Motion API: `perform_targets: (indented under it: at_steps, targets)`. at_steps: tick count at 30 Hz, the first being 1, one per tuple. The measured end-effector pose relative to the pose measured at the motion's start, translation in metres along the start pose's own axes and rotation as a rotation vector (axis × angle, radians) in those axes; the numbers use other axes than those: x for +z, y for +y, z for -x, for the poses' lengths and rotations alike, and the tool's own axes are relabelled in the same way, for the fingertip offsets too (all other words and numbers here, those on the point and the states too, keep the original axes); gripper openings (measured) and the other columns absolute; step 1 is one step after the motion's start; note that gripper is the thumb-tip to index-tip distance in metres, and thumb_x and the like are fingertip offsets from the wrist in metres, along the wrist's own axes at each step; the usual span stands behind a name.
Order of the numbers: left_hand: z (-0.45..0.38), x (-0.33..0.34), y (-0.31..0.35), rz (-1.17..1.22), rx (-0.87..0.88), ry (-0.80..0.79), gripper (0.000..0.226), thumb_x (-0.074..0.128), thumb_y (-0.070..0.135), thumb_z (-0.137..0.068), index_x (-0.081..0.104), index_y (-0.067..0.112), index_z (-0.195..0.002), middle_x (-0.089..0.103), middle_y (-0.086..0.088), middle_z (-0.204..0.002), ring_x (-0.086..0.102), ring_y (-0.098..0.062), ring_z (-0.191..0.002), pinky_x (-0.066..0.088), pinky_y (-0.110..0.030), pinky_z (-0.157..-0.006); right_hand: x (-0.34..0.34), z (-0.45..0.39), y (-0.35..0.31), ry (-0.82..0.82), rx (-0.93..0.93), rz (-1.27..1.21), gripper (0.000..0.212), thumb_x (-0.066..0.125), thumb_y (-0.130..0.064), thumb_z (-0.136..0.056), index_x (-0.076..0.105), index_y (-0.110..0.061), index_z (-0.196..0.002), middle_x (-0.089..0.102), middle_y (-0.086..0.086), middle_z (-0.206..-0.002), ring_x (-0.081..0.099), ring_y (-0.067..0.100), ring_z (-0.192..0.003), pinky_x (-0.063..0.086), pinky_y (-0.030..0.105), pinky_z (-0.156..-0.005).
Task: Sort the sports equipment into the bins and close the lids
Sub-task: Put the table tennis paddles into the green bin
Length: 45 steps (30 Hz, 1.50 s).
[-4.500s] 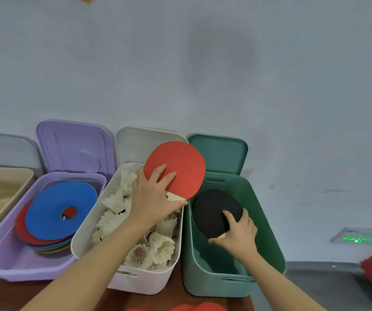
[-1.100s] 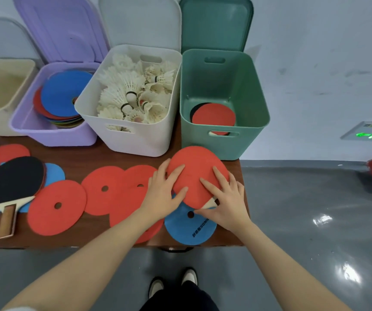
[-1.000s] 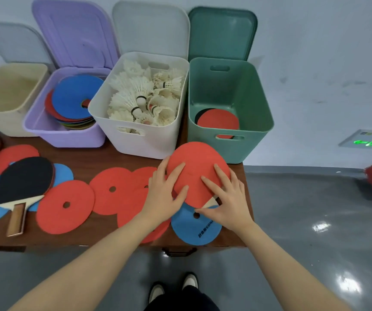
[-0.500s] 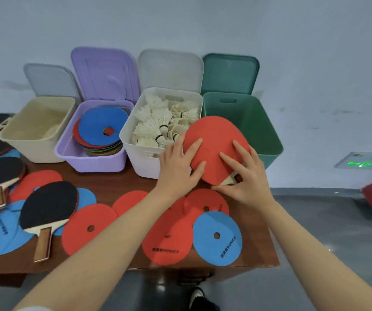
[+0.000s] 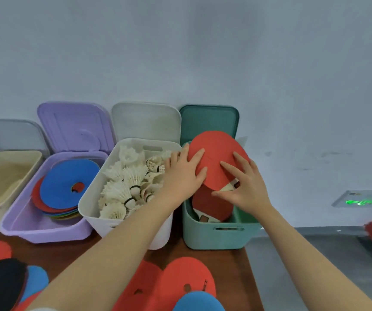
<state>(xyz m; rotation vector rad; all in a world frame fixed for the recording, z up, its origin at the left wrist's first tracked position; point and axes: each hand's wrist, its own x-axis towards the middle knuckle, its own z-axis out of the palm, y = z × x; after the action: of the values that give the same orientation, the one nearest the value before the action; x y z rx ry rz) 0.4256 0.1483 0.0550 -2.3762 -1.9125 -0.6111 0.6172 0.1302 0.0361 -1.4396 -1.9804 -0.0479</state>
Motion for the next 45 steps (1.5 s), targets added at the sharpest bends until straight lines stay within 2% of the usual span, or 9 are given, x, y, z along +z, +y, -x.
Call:
perform_targets:
  at_steps: [7,11,14,18,24,29,32,38,45]
  targets:
    - [-0.057,0.044,-0.016,-0.007,0.053,-0.406,0.053,0.04,0.048,-0.091,0.034,0.031,-0.141,0.035,-0.004,-0.146,0.026,-0.026,-0.133,0.013,-0.049,-0.106,0.051,-0.006,0.035,-0.315,0.272,0.058,0.09,0.063,-0.076,-0.049,0.048,-0.04,-0.13,0.031,-0.001,-0.148,0.029,0.036,-0.131,0.028,0.05,-0.107]
    - [-0.065,0.066,-0.025,-0.104,0.092,-0.401,0.046,0.036,0.044,-0.093,0.04,0.028,-0.136,0.047,-0.001,-0.137,0.027,-0.026,-0.13,0.019,-0.048,-0.103,0.062,-0.015,0.044,-0.496,0.265,0.148,0.085,0.068,-0.066,-0.062,0.035,-0.043,-0.137,0.009,-0.003,-0.155,0.005,0.037,-0.139,0.007,0.05,-0.111]
    - [-0.068,0.069,-0.026,-0.102,0.104,-0.335,0.046,0.037,0.04,-0.094,0.039,0.027,-0.138,0.034,-0.001,-0.148,0.019,-0.025,-0.137,0.012,-0.046,-0.108,0.065,-0.017,0.044,-0.603,0.23,0.178,0.073,0.061,-0.06,-0.075,0.033,-0.039,-0.14,0.002,-0.003,-0.157,-0.005,0.035,-0.142,-0.002,0.052,-0.112]
    - [-0.056,0.06,-0.03,-0.071,0.098,-0.221,0.046,0.039,0.034,-0.094,0.037,0.025,-0.14,0.03,0.002,-0.15,0.019,-0.021,-0.137,0.011,-0.04,-0.107,0.063,-0.018,0.033,-0.451,0.147,0.183,0.053,0.052,-0.044,-0.089,0.038,-0.032,-0.139,0.019,0.001,-0.154,0.014,0.028,-0.14,0.01,0.043,-0.111]
    - [-0.019,0.024,-0.061,-0.032,0.029,-0.099,0.045,0.042,0.031,-0.094,0.04,0.025,-0.138,0.036,0.003,-0.147,0.026,-0.02,-0.135,0.016,-0.039,-0.105,0.058,-0.023,-0.009,-0.232,0.027,0.112,0.042,0.062,-0.027,-0.083,0.057,-0.019,-0.124,0.055,0.003,-0.129,0.047,0.03,-0.117,0.033,0.043,-0.097]
    - [0.028,-0.015,-0.104,-0.029,0.006,-0.031,0.046,0.036,0.036,-0.094,0.041,0.026,-0.138,0.04,0.003,-0.145,0.032,-0.02,-0.132,0.02,-0.04,-0.105,0.059,-0.022,-0.066,-0.187,-0.053,0.085,0.048,0.042,-0.048,-0.084,0.062,-0.02,-0.117,0.061,0.0,-0.118,0.052,0.024,-0.108,0.038,0.038,-0.089]
    - [0.055,-0.039,-0.139,-0.05,0.006,-0.013,0.054,0.029,0.04,-0.087,0.045,0.023,-0.136,0.044,0.002,-0.142,0.038,-0.021,-0.129,0.024,-0.04,-0.102,0.069,-0.019,-0.112,-0.163,-0.092,0.059,0.047,0.044,-0.051,-0.085,0.062,-0.022,-0.116,0.061,-0.003,-0.116,0.051,0.021,-0.107,0.035,0.033,-0.088]
    - [0.118,-0.075,-0.23,-0.01,-0.003,-0.002,0.052,0.034,0.039,-0.082,0.062,0.014,-0.118,0.06,-0.008,-0.123,0.056,-0.03,-0.109,0.039,-0.047,-0.087,0.111,0.002,-0.212,-0.141,-0.102,-0.021,0.043,0.044,-0.046,-0.086,0.065,-0.018,-0.112,0.063,-0.001,-0.11,0.056,0.025,-0.102,0.041,0.038,-0.087]
    - [0.207,-0.093,-0.345,0.046,-0.097,-0.045,0.054,0.032,0.04,-0.081,0.064,0.012,-0.115,0.061,-0.008,-0.119,0.055,-0.031,-0.108,0.041,-0.044,-0.088,0.163,0.041,-0.324,-0.019,-0.268,-0.078,0.03,0.05,-0.03,-0.089,0.067,-0.012,-0.105,0.065,0.001,-0.099,0.056,0.02,-0.093,0.039,0.03,-0.079]
